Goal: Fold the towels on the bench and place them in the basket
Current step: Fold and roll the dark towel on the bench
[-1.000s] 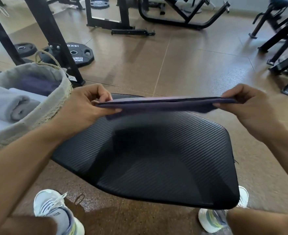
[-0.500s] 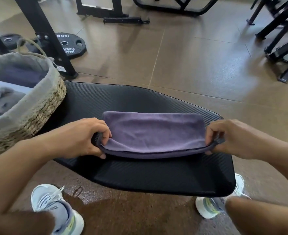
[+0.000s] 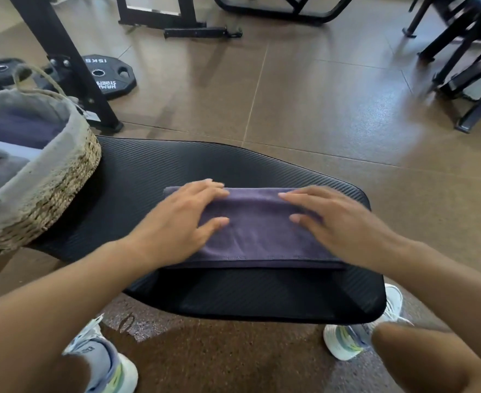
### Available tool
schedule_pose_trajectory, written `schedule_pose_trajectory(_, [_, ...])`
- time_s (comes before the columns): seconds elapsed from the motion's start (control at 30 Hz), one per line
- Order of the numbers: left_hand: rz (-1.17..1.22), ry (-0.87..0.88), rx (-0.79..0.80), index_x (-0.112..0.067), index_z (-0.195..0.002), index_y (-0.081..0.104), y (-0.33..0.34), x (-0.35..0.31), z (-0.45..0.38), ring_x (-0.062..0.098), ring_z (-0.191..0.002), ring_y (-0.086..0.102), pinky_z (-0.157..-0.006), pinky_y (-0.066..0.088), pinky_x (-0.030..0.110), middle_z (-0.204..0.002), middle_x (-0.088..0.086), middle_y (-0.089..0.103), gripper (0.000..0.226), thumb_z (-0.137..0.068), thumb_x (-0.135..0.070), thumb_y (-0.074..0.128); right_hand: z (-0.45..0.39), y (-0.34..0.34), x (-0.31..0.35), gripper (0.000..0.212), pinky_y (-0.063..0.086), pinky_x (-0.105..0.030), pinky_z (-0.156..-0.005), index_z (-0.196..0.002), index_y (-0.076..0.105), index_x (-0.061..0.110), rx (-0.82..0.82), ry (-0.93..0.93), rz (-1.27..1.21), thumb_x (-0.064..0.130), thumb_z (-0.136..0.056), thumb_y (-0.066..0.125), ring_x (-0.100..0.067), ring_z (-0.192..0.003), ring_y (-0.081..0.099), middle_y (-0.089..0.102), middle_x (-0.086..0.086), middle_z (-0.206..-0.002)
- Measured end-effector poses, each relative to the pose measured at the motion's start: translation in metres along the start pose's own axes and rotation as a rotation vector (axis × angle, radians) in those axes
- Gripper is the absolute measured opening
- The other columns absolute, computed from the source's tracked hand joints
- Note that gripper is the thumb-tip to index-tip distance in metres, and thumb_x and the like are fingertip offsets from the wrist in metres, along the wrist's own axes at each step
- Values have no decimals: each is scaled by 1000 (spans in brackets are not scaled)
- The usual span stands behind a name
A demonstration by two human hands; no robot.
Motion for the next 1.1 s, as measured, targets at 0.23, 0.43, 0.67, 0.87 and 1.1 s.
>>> schedule_pose_trajectory(0.23, [-306, -64, 398, -22, -161, -9, 50, -15, -14, 8, -150, -27, -126, -9, 43, -167, -9, -19, 113, -76, -92, 16, -13, 52, 7, 98, -3, -31, -127, -162, 1, 28, 343, 57, 129, 84, -82, 14, -5, -155, -11, -3, 12, -169])
schedule_pose_trajectory(0.43, [-299, -23, 423, -29, -159, -14, 53, -9, -12, 8, -147, -34, -124, -14, 45, -164, -12, -27, 110, -75, -92, 19, -12, 58, 6, 94, -7, -38, -127, -160, 1, 41, 329, 40, 157, 86, -79, 15, -9, -154, -20, -11, 16, -168])
schedule_pose_trajectory(0.67, [-356, 11, 328, -29, -159, -15, 55, -10, -3, 8, -147, -35, -124, -13, 45, -165, -9, -27, 103, -81, -90, 11, -14, 54, -5, 83, 7, -34, -127, -157, 29, 38, 160, 124, -22, 82, -88, 16, -14, -156, 10, 19, 10, -168])
schedule_pose_trajectory(0.87, [-273, -18, 340, -28, -159, -16, 53, -12, -7, 7, -147, -35, -125, -13, 45, -165, -11, -25, 106, -79, -91, 16, -26, 8, -79, 46, 39, -40, -108, -113, 64, 34, 108, 616, 105, 69, -84, 62, -29, -125, 48, 58, -4, -122])
schedule_pose_trajectory(1.1, [-303, 68, 218, -24, -161, -6, 60, -30, -21, 9, -151, -27, -125, -9, 46, -168, -9, -15, 89, -92, -77, 9, -24, -11, -74, 69, 38, -31, -59, -78, 72, 5, 289, 753, -36, 73, -70, 74, -22, -70, 58, 63, -5, -70])
Point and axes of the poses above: each hand's wrist, its own z-axis away from the middle knuckle, its own y-axis out of the palm, x = y × z, the point moved 4 cm from there along -z, towards the middle knuckle
